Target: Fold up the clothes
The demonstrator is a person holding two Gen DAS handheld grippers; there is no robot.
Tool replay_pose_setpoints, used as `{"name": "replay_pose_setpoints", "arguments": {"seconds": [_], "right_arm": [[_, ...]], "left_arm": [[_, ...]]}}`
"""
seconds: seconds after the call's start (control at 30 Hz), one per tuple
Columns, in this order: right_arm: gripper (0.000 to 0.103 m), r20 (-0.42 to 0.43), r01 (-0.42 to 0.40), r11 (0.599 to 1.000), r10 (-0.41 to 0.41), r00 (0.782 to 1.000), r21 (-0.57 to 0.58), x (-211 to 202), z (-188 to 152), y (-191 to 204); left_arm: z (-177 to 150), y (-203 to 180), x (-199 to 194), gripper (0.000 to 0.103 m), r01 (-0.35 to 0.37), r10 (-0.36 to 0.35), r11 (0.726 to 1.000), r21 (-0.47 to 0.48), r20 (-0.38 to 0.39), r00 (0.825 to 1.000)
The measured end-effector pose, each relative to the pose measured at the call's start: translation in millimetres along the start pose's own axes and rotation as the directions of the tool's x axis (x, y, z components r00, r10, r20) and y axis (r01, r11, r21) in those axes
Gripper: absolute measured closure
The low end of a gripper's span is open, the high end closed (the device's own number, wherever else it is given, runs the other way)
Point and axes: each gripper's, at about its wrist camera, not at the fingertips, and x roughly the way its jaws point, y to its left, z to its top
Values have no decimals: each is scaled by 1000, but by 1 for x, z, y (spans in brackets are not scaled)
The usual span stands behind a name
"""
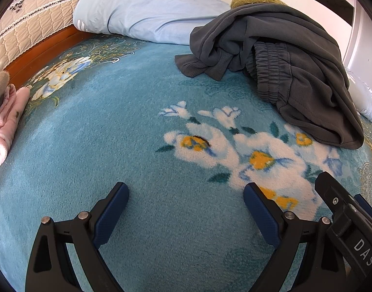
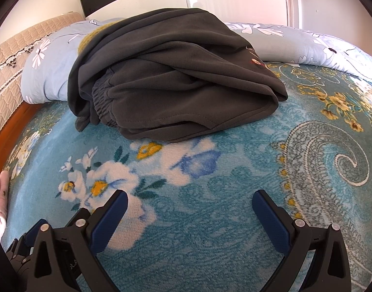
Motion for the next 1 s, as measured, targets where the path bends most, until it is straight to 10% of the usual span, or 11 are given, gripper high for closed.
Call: {"name": "replay_pose_setpoints", "arguments": {"seconds": [0.67,0.9,1.0], "right_arm": [[0,9,14,998,-14,1000,-65,-13,5,2],[0,332,72,986,-19,943,-148,-99,49,-10],[0,256,23,989,15,967,-145,-94,61,-27]], "left_arm": [[0,4,2,4,-9,9,1000,19,-6,1000],[1,3,2,2,2,-2,1000,19,-30,1000],[2,3,3,1,16,-16,1000,15,-29,999]]}}
